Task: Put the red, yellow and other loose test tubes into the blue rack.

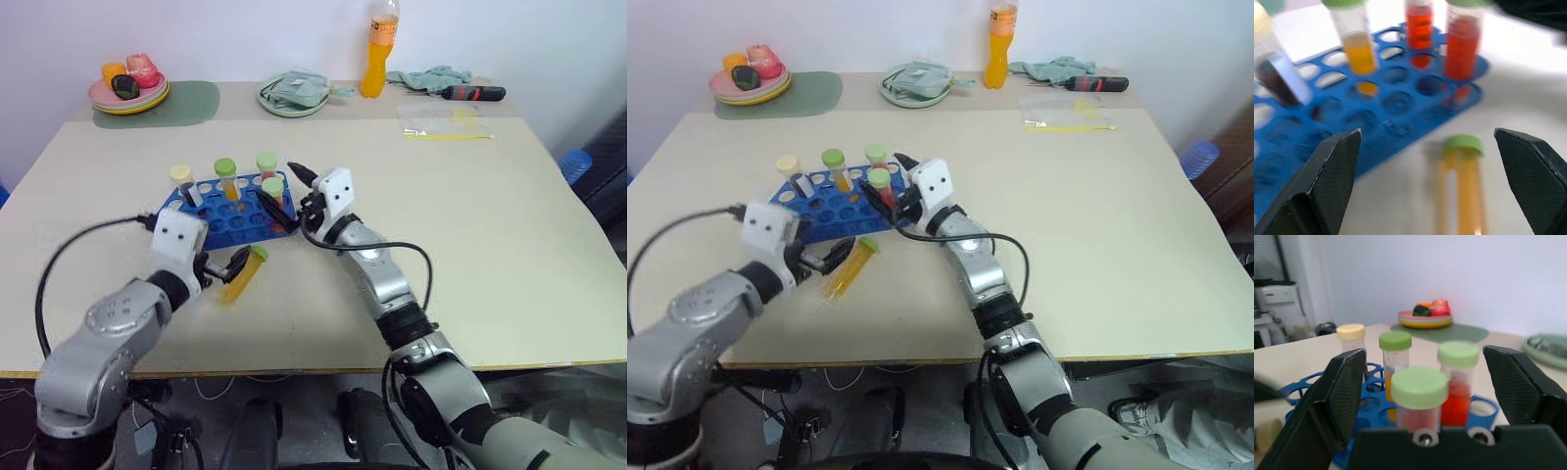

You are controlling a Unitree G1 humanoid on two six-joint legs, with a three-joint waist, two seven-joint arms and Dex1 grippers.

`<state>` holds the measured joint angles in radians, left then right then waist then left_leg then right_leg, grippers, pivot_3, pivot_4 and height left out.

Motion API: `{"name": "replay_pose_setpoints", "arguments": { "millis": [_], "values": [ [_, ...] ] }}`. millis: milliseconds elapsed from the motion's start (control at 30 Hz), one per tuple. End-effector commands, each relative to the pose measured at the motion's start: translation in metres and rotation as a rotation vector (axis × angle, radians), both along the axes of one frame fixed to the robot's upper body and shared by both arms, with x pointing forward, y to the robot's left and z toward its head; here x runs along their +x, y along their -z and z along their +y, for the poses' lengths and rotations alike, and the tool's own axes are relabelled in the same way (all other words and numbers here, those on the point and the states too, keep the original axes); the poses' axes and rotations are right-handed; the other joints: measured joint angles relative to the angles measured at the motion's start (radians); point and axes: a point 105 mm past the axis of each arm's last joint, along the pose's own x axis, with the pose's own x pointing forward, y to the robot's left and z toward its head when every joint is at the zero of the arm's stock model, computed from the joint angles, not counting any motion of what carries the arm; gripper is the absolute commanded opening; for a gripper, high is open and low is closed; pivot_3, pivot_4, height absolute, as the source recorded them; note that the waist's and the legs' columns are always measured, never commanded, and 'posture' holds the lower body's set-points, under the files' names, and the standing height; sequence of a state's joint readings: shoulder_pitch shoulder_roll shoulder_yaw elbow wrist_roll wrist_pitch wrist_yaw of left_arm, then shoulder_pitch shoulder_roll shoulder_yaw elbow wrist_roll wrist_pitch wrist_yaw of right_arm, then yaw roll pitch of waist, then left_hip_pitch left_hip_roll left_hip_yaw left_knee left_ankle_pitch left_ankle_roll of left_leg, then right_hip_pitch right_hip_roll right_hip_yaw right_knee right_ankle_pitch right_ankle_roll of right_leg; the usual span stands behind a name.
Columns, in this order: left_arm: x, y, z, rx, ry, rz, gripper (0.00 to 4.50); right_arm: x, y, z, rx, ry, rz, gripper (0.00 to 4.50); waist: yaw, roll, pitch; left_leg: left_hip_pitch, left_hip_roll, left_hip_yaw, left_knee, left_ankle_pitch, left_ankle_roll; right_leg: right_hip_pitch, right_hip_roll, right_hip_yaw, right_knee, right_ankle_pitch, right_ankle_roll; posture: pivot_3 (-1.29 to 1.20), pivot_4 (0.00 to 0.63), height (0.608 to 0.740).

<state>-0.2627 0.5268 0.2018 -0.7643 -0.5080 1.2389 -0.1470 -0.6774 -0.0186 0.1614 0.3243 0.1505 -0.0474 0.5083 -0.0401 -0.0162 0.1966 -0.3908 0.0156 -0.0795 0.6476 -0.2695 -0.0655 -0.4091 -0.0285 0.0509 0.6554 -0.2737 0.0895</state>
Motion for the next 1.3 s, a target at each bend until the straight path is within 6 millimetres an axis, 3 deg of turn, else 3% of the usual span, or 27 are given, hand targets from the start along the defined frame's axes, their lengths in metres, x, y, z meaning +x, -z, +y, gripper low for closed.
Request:
{"name": "replay_pose_setpoints", "arguments": {
  "millis": [33,100,400,600,833,867,900,1000,1100,1233,1300],
  "values": [
    [-0.008,0.023,0.000,0.047,0.016,0.278,4.50,-0.014,-0.020,-0.019,-0.057,-0.075,-0.066,4.26,-0.003,0.000,0.000,0.000,0.000,0.000,0.000,0.000,0.000,0.000,0.000,-0.001,0.000,0.000,0.000,0.00,0.150,0.740],
    [-0.009,0.034,0.002,0.095,0.045,0.378,4.50,-0.023,-0.020,-0.026,-0.131,-0.133,-0.075,4.26,-0.014,0.000,0.000,0.001,0.000,0.000,-0.001,0.000,0.000,0.000,0.001,0.000,0.000,0.000,0.000,0.00,0.150,0.740],
    [0.009,0.037,-0.020,0.107,0.103,0.512,4.50,-0.081,-0.009,-0.042,-0.369,-0.447,-0.017,4.26,-0.004,0.000,0.001,0.001,0.000,-0.001,-0.001,0.000,0.000,-0.001,0.000,0.000,0.001,0.000,0.000,0.00,0.150,0.740],
    [0.016,0.046,-0.027,0.104,0.040,0.560,4.50,-0.091,0.001,-0.040,-0.409,-0.465,-0.001,4.26,-0.001,-0.001,0.001,0.000,0.000,-0.002,0.000,0.001,-0.001,-0.001,0.000,0.000,0.001,0.000,0.000,0.00,0.150,0.740],
    [0.019,0.048,-0.032,0.108,-0.002,0.580,1.18,-0.094,0.004,-0.037,-0.410,-0.468,0.003,4.35,0.001,-0.001,0.001,0.000,-0.001,-0.002,0.000,0.003,-0.006,-0.001,-0.001,0.000,0.001,0.000,0.000,0.00,0.150,0.740],
    [0.018,0.047,-0.031,0.112,-0.005,0.579,0.87,-0.095,0.004,-0.036,-0.410,-0.470,0.002,4.35,0.000,-0.001,0.001,0.000,0.000,-0.002,0.000,0.003,-0.006,-0.001,-0.001,0.000,0.002,0.000,0.000,0.00,0.150,0.740],
    [0.018,0.046,-0.030,0.121,-0.008,0.574,0.85,-0.095,0.004,-0.036,-0.409,-0.471,0.002,4.35,0.000,-0.001,0.001,0.000,0.000,-0.002,-0.001,0.004,-0.006,-0.002,0.000,0.000,0.002,0.000,0.000,0.00,0.150,0.740],
    [0.013,0.035,-0.026,0.139,0.013,0.533,0.85,-0.095,0.005,-0.035,-0.409,-0.473,0.002,4.35,-0.001,-0.001,0.001,0.000,-0.001,-0.002,-0.001,0.004,-0.007,-0.002,0.000,0.000,0.002,0.000,0.000,0.00,0.150,0.740],
    [0.006,0.011,-0.017,0.149,0.027,0.421,0.85,-0.095,0.006,-0.035,-0.405,-0.471,0.009,4.35,-0.002,-0.001,0.001,0.000,-0.001,-0.002,-0.001,0.004,-0.007,-0.002,0.000,0.000,0.002,0.000,0.000,0.00,0.150,0.740],
    [0.001,-0.051,-0.002,0.145,-0.025,-0.011,0.85,-0.093,0.009,-0.038,-0.388,-0.455,0.033,4.35,-0.002,-0.001,0.001,0.000,0.000,-0.001,-0.002,0.005,-0.010,-0.003,0.000,0.000,0.002,0.000,0.000,0.00,0.150,0.740],
    [0.002,-0.070,0.007,0.127,-0.065,-0.185,0.85,-0.091,0.011,-0.039,-0.376,-0.444,0.050,4.35,0.001,0.000,0.001,0.000,0.000,0.001,-0.003,0.007,-0.013,-0.003,0.000,0.001,0.001,-0.001,-0.001,0.00,0.150,0.740]
  ]
}}
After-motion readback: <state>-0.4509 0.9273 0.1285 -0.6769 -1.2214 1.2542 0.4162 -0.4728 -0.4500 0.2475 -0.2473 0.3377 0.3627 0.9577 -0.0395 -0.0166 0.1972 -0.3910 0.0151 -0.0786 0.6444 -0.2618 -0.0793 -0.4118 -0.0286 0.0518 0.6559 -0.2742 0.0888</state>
